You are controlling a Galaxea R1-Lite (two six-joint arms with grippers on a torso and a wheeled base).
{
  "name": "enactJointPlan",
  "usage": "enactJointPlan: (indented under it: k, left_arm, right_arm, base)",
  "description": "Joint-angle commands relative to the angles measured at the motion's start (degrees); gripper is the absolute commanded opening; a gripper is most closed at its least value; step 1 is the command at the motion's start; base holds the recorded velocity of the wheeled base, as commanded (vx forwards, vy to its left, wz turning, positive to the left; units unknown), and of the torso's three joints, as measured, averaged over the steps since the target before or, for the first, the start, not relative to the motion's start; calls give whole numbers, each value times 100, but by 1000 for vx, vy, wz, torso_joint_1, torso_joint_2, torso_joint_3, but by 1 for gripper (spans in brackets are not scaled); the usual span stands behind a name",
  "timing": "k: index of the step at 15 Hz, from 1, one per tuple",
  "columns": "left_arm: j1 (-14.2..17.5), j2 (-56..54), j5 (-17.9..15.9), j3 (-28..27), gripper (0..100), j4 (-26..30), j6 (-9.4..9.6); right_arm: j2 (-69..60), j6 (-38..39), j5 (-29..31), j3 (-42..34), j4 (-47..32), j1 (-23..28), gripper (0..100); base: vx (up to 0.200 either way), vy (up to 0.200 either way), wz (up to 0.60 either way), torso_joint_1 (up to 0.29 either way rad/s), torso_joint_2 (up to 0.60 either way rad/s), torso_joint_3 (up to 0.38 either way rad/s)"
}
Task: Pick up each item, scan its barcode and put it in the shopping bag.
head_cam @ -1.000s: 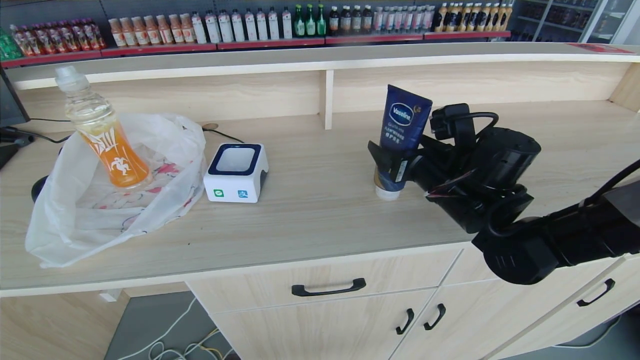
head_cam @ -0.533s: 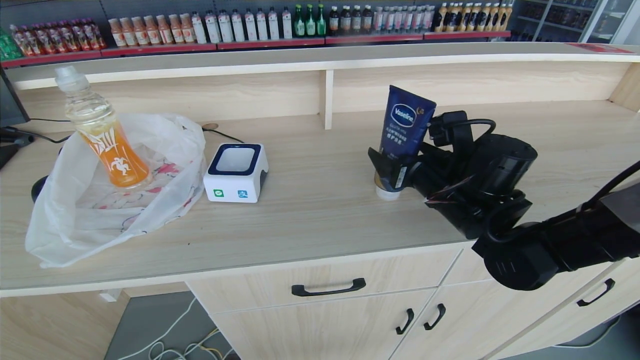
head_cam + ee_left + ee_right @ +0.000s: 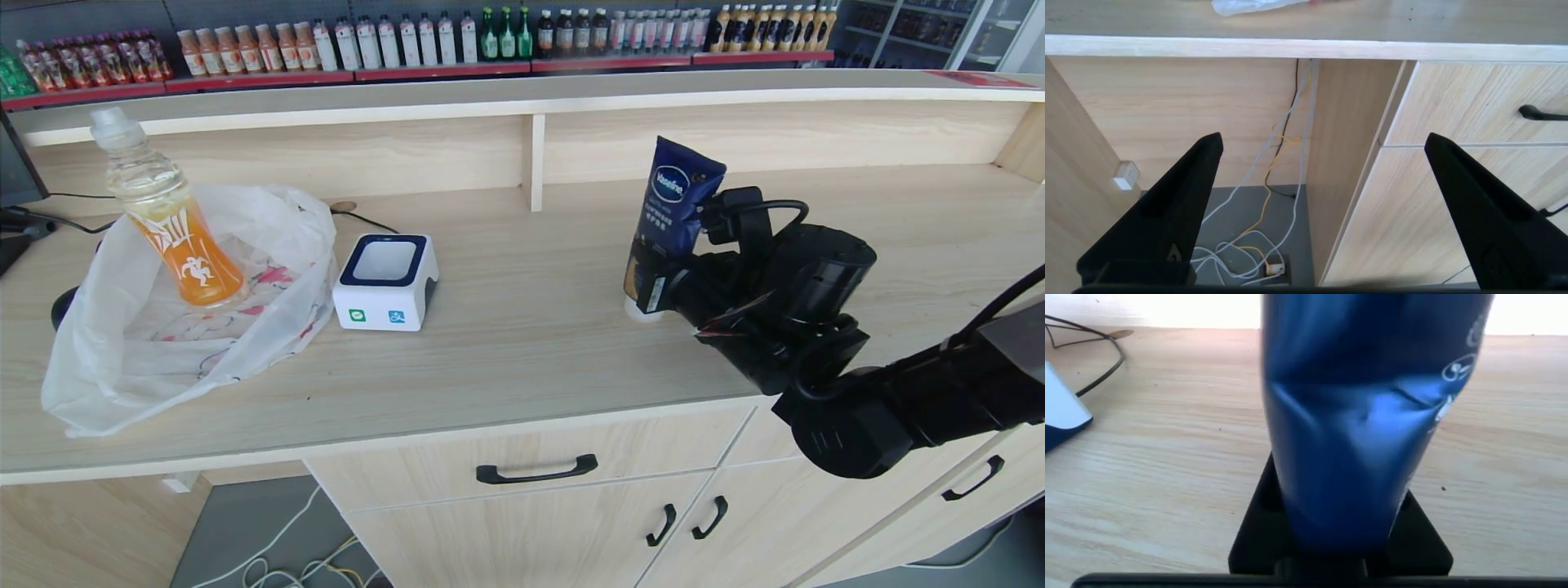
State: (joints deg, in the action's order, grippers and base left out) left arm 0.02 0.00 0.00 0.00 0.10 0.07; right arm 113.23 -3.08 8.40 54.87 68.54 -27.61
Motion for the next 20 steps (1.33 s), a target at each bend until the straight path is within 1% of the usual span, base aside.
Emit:
enactJointPlan:
  k: [1,10,16,19,20]
  left_arm:
    - [-2,0,0,0,100,-1,1]
    - [6,0,0,0,100,-1,1]
    - [6,0,0,0,100,-1,1]
    - [6,0,0,0,100,-1,1]
    - [-2,0,0,0,100,-1,1]
  right_arm:
    - [-11,1,-5,-3,2,-7,0]
    - [-99,-8,-14,-3,2,-7,0]
    - [-380,-17,-14,-11,2,-86,0]
    - [-802,-52,4,-134,2,-245,0]
    - [-1048,-105,4,-337,2,-359,0]
  base:
    - [0,0,0,0,0,0]
    - [0,0,0,0,0,0]
    - [0,0,0,0,0,0]
    - [0,0,0,0,0,0]
    - [0,0,0,0,0,0]
